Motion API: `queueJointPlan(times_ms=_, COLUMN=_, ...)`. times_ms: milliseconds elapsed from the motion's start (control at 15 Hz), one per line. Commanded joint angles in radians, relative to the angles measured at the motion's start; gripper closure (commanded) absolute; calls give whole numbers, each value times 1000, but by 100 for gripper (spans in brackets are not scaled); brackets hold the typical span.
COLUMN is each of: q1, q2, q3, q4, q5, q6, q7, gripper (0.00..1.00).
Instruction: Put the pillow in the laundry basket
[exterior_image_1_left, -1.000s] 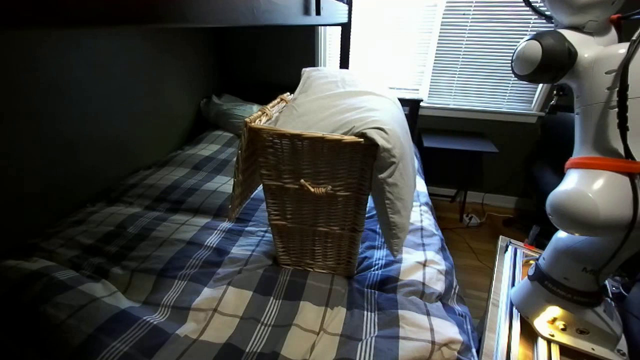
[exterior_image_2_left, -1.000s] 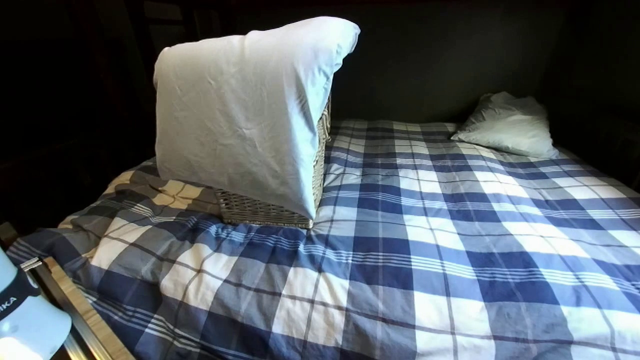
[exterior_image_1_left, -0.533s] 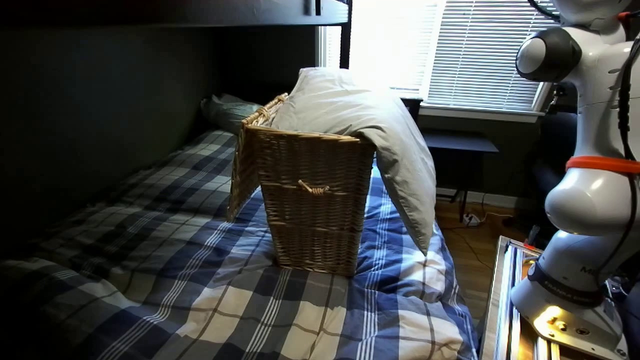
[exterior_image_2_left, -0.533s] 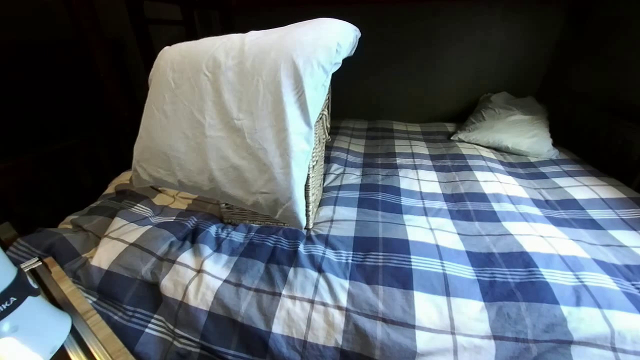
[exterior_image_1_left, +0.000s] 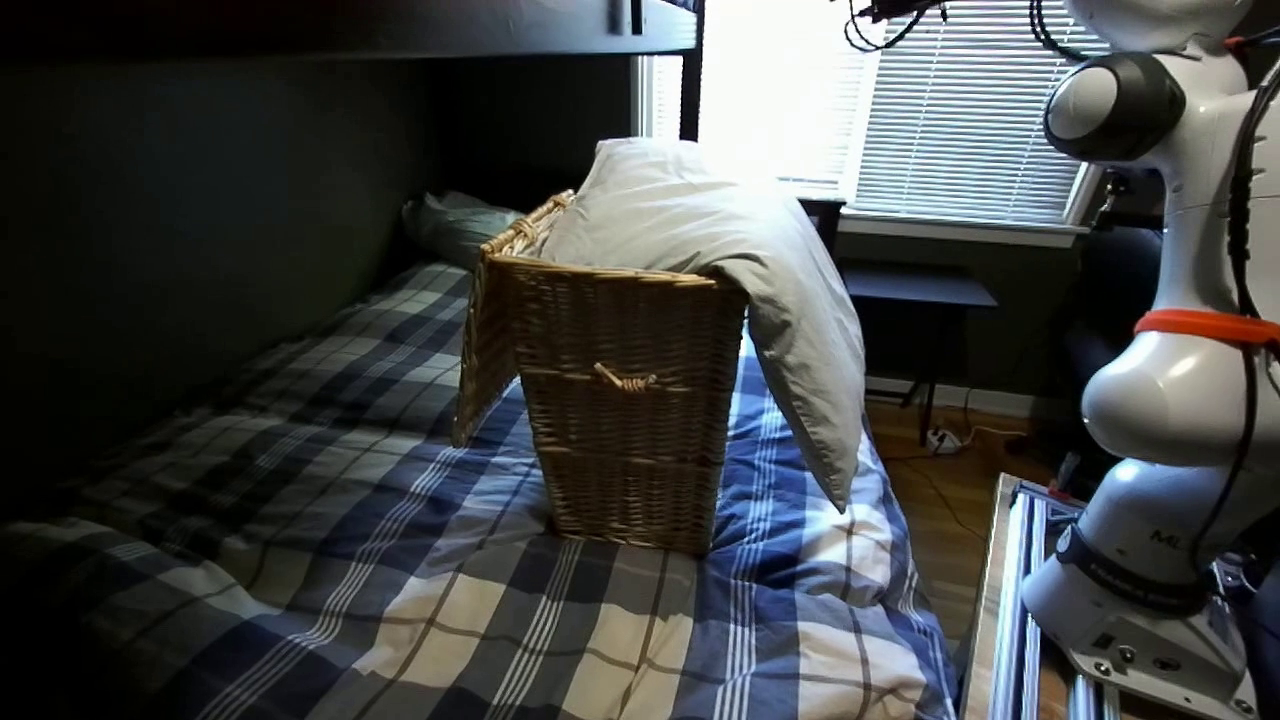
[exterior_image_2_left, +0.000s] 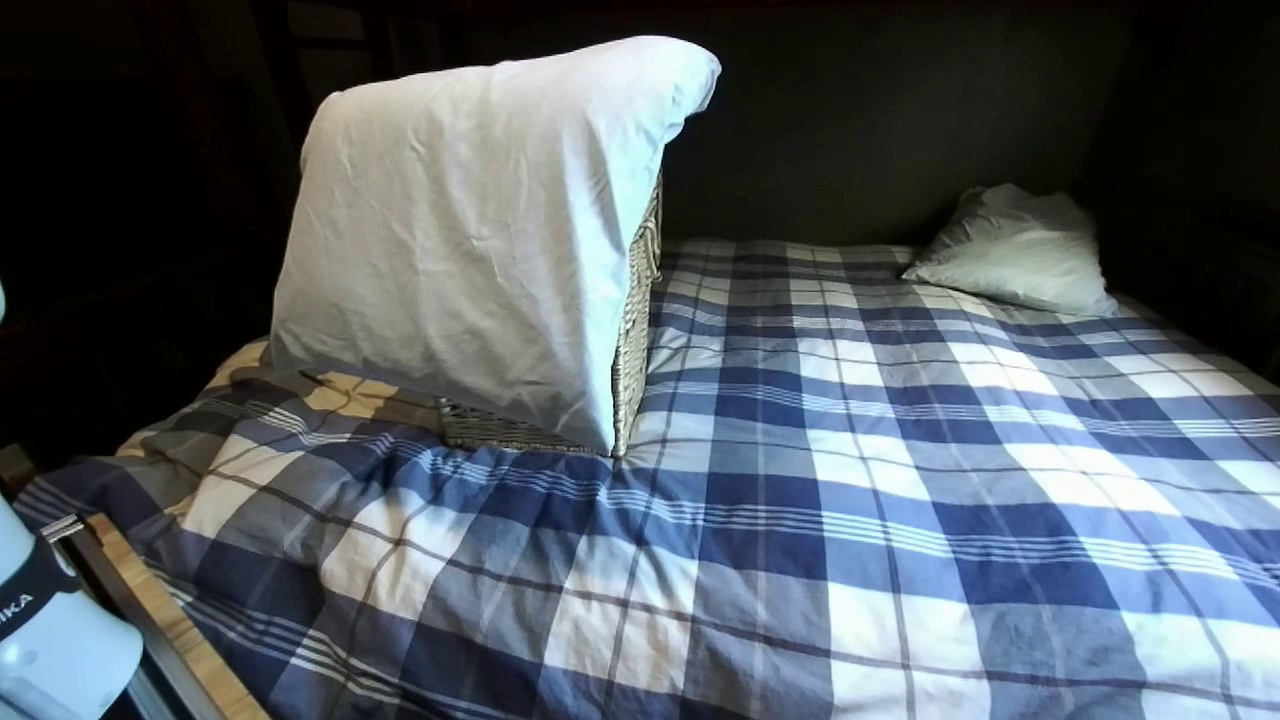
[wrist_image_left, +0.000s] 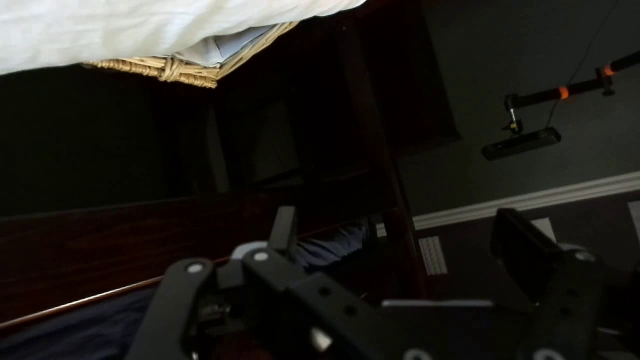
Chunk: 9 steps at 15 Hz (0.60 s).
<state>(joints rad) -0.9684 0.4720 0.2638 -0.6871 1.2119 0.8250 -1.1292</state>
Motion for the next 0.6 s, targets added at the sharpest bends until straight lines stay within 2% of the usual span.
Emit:
queueJointPlan(times_ms=0, q1=-108, q2=27, q3=30, q4=-93, q5=15, q6=0, q7=-48, gripper=0)
queueJointPlan(times_ms=67, q1=-123, q2=41, q3=23, q4=-110, q5=35, q6=0, q7=-47, gripper=0)
queueJointPlan(times_ms=133, q1=-89, q2=37, q3=9, q4=-61, q5=11, q6=0, q7=-31, gripper=0)
queueJointPlan(times_ms=267, q1=-120, q2=59, q3=10, q4=-82, q5=26, q6=0, q7=-41, gripper=0)
queueJointPlan(times_ms=533, q1=-118, q2=62, q3=20, q4=-84, q5=30, q6=0, q7=-42, gripper=0)
